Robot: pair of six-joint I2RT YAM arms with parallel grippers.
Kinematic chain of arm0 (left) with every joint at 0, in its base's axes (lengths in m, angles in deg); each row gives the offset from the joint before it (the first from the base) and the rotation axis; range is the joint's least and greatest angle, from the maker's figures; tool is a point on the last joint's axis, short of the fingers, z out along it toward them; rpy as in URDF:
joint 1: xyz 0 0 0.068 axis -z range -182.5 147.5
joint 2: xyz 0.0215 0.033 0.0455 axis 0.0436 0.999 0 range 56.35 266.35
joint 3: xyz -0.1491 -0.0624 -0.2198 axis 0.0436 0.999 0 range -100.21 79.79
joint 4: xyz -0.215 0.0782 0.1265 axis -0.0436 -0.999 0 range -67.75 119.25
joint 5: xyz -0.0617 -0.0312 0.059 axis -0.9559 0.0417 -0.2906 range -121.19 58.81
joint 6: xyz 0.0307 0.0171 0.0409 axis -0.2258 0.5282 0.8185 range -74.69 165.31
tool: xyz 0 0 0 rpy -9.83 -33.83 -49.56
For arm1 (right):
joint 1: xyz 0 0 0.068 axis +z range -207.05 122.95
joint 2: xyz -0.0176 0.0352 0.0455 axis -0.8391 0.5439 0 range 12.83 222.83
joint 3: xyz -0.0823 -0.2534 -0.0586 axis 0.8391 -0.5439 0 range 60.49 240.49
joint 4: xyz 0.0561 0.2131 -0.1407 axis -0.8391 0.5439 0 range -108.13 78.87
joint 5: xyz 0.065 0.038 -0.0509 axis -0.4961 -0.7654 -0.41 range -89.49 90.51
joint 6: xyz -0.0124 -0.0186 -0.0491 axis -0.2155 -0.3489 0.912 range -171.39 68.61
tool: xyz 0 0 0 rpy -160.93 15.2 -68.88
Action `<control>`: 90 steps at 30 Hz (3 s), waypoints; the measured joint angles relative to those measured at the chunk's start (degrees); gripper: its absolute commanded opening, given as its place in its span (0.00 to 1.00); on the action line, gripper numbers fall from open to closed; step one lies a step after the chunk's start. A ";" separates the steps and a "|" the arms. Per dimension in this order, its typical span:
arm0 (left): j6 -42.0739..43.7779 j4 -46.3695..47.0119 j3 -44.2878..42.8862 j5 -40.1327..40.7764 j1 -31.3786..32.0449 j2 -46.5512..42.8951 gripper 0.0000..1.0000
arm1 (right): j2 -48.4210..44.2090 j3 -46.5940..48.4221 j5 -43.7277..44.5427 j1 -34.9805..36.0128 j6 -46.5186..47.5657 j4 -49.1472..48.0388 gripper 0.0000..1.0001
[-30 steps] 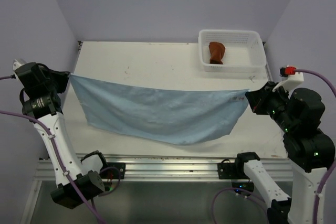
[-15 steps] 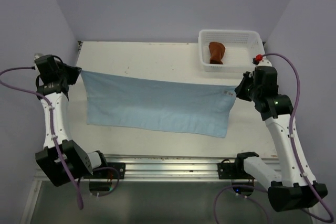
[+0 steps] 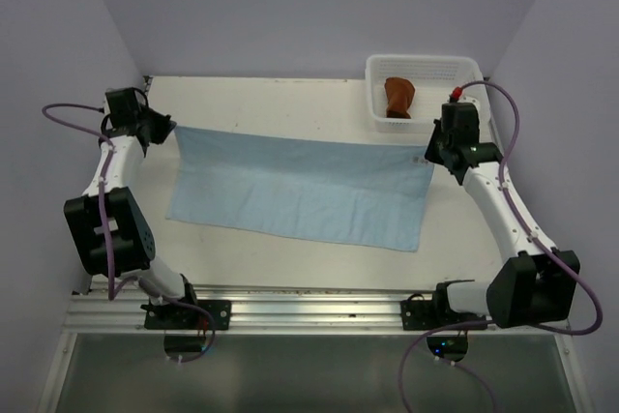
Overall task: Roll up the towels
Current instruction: Flatten the towel, then fold the towel
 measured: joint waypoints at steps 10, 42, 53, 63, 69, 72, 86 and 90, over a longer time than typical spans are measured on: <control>1.36 1.62 -1.33 1.16 2.23 3.30 0.00 | 2.93 -1.01 2.21 0.00 1.66 -3.50 0.00; 2.82 1.70 -7.74 -0.59 3.04 10.14 0.00 | 5.66 1.38 6.10 0.04 1.55 -4.63 0.00; 4.70 0.85 6.16 0.83 2.95 1.38 0.00 | -5.62 -10.91 0.13 0.00 1.99 -3.34 0.00; 7.21 0.52 11.87 1.46 -0.20 -5.97 0.00 | -10.91 -15.45 -1.29 0.76 2.05 -0.17 0.00; 8.37 0.11 14.73 1.44 -0.98 -7.23 0.00 | -13.68 -19.02 -2.97 2.47 6.40 -0.28 0.00; 8.59 -0.09 15.67 1.33 -1.03 -8.28 0.00 | -16.22 -20.76 -3.15 3.32 8.48 0.07 0.00; 10.49 -1.42 20.33 1.66 -1.95 -11.89 0.00 | -21.75 -24.35 -2.97 3.43 10.19 0.09 0.00; 10.82 -1.95 21.68 1.95 -2.45 -13.31 0.00 | -25.20 -25.16 -2.99 3.43 10.21 -0.37 0.00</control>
